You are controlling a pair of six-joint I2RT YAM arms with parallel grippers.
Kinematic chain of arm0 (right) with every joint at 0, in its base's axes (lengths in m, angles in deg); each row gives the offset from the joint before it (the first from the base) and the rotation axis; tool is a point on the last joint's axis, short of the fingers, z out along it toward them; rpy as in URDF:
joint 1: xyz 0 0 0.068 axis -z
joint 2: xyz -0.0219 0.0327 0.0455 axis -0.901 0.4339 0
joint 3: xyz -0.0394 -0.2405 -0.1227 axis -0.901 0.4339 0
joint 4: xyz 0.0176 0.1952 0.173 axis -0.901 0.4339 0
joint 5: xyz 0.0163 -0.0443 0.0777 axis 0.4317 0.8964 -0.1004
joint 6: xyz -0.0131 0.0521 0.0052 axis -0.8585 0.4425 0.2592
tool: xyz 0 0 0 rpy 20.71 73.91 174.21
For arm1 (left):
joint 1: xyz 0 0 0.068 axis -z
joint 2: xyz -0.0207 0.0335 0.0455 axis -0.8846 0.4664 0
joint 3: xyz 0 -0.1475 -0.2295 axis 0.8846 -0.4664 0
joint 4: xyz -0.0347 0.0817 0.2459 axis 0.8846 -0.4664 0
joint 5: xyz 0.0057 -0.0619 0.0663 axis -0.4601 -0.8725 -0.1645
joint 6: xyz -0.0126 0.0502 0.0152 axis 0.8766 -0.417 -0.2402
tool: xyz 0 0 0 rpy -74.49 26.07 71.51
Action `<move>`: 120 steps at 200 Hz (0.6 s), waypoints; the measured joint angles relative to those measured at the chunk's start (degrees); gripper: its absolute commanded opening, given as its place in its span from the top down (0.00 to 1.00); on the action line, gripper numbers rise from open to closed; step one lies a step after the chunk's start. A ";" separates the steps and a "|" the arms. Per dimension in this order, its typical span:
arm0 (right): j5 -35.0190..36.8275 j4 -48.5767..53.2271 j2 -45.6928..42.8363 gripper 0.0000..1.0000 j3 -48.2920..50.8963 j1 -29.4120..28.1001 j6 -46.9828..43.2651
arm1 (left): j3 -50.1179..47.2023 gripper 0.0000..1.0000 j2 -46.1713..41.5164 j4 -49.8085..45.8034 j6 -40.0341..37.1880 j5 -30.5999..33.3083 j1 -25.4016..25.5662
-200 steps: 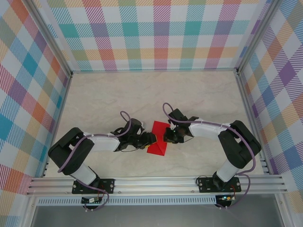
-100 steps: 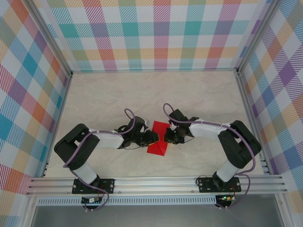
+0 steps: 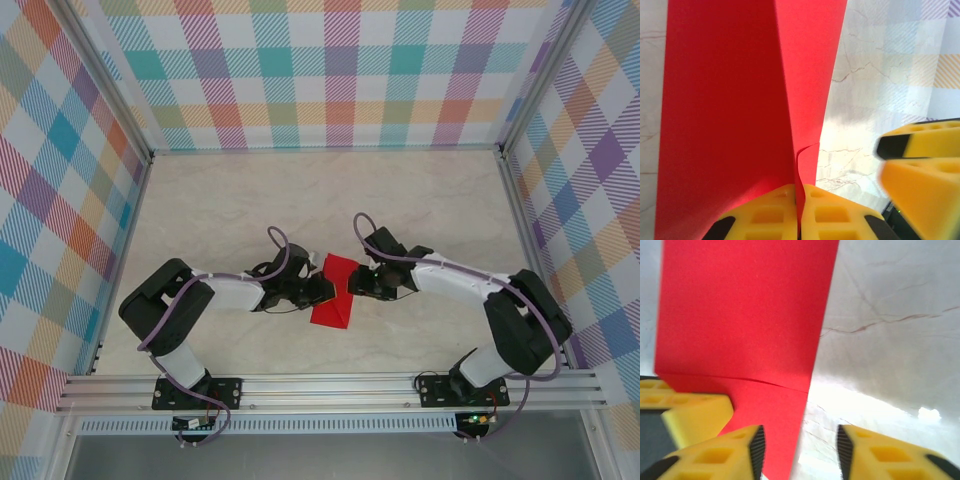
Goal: Fold a paper plane with a square sheet of paper (pick it up from the middle)
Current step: Turn over the square sheet of paper at the center of the table.
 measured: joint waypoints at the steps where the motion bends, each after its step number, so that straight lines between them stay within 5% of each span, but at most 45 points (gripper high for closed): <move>1: 0.09 0.11 -0.13 0.46 0.00 0.00 -0.13 | 0.04 0.96 0.00 -0.07 -0.02 0.02 0.00; 51: 9.40 6.58 -9.01 0.20 0.00 0.00 -0.07 | 4.66 0.96 -3.74 -14.53 -5.92 5.99 0.20; 120: 19.02 9.84 -17.64 0.02 1.81 0.00 0.92 | 24.59 0.96 -14.93 -49.13 -18.62 30.58 1.60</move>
